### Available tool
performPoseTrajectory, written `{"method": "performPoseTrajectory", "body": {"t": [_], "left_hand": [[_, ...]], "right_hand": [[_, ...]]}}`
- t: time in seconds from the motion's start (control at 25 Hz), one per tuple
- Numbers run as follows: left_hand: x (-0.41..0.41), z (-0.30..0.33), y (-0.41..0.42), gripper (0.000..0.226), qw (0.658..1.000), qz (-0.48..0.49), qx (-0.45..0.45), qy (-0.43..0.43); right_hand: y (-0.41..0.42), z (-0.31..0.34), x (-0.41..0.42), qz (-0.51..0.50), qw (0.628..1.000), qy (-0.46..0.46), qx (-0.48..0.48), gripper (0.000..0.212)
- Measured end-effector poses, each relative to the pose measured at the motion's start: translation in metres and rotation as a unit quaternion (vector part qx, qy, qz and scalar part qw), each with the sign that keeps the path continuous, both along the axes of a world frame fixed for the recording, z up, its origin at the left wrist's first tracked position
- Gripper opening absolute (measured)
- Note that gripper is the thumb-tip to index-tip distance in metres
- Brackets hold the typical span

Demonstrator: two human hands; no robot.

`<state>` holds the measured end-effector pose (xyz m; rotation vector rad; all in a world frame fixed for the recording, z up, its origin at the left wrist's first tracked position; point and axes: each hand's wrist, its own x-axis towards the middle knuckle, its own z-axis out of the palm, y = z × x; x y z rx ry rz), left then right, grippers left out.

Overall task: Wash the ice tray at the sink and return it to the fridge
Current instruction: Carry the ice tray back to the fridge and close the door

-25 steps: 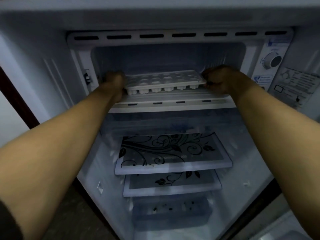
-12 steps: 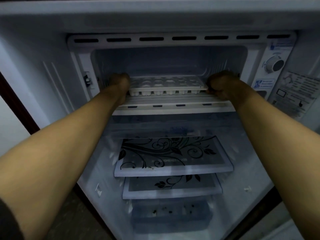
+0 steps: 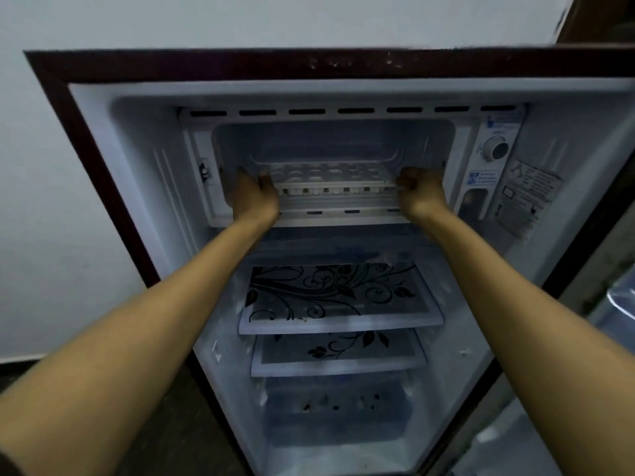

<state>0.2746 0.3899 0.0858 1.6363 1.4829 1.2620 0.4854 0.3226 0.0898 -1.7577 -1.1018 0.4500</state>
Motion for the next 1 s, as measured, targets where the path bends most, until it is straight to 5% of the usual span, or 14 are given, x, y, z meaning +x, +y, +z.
{"method": "performPoseTrajectory", "body": {"t": [0.48, 0.68, 1.0], "left_hand": [[-0.072, 0.018, -0.198, 0.056, 0.988, -0.072, 0.076, 0.113], [-0.086, 0.010, -0.287, 0.060, 0.970, -0.095, 0.136, 0.176], [-0.083, 0.005, -0.441, 0.066, 0.979, -0.107, 0.081, 0.155]], "right_hand": [[-0.212, 0.011, -0.097, 0.044, 0.997, -0.019, 0.062, 0.050], [-0.308, 0.013, -0.121, 0.006, 0.992, -0.095, 0.089, 0.049], [-0.510, -0.036, -0.132, -0.101, 0.989, -0.102, 0.046, 0.041]]}}
